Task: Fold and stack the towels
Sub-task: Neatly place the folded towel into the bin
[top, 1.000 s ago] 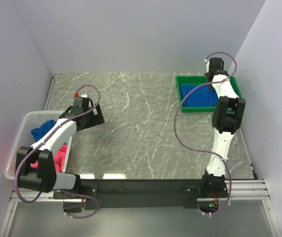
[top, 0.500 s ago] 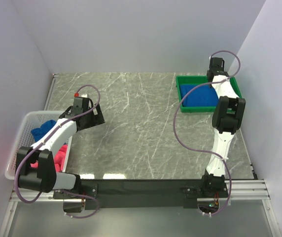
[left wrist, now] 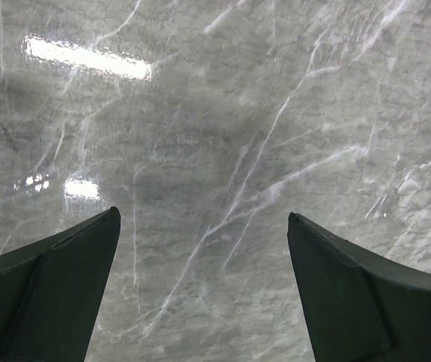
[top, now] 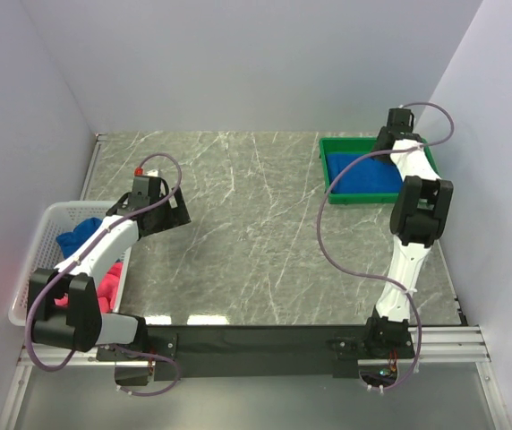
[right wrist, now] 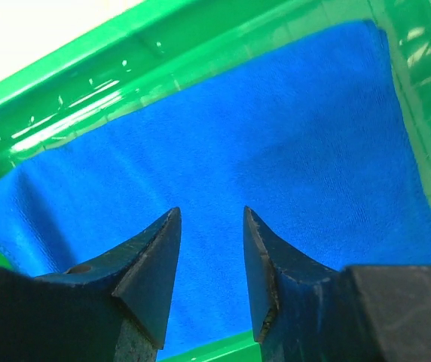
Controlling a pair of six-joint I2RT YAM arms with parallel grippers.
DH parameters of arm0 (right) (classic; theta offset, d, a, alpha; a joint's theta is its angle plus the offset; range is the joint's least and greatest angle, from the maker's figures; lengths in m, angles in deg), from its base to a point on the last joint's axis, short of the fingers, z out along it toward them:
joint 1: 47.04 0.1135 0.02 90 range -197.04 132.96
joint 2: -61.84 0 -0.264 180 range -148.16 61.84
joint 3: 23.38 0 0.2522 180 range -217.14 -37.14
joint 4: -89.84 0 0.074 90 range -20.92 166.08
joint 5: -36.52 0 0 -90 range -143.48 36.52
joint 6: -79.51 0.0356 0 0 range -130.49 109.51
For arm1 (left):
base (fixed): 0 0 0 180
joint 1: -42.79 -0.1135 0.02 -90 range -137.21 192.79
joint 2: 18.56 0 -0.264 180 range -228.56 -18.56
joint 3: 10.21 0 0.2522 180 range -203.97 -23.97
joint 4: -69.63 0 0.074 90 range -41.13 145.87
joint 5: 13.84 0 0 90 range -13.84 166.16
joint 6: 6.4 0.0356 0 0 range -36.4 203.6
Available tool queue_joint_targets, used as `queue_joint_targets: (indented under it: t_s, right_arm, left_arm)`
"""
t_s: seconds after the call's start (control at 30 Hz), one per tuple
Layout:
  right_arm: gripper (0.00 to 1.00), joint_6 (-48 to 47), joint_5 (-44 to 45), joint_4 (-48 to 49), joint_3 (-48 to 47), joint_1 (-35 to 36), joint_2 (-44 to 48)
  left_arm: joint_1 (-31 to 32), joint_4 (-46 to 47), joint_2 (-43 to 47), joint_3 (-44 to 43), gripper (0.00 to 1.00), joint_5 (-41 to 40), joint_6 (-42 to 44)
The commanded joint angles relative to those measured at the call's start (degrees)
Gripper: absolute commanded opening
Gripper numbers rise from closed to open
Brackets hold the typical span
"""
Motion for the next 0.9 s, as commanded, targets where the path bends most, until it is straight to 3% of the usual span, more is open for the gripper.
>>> queue_joint_targets:
  t_s: [0.0,0.87]
  right_arm:
    - [0.46,7.19,-4.22,-0.73,-0.29,-2.47,0.5]
    - [0.51,10.97,-5.56,-6.0,-4.94,-8.89,-8.2]
  left_arm:
    - [-0.18,1.81,2.18,-1.7,0.98,-0.06,1.18]
    - [-0.18,1.55,0.42,-1.79,0.98,-1.65,1.53]
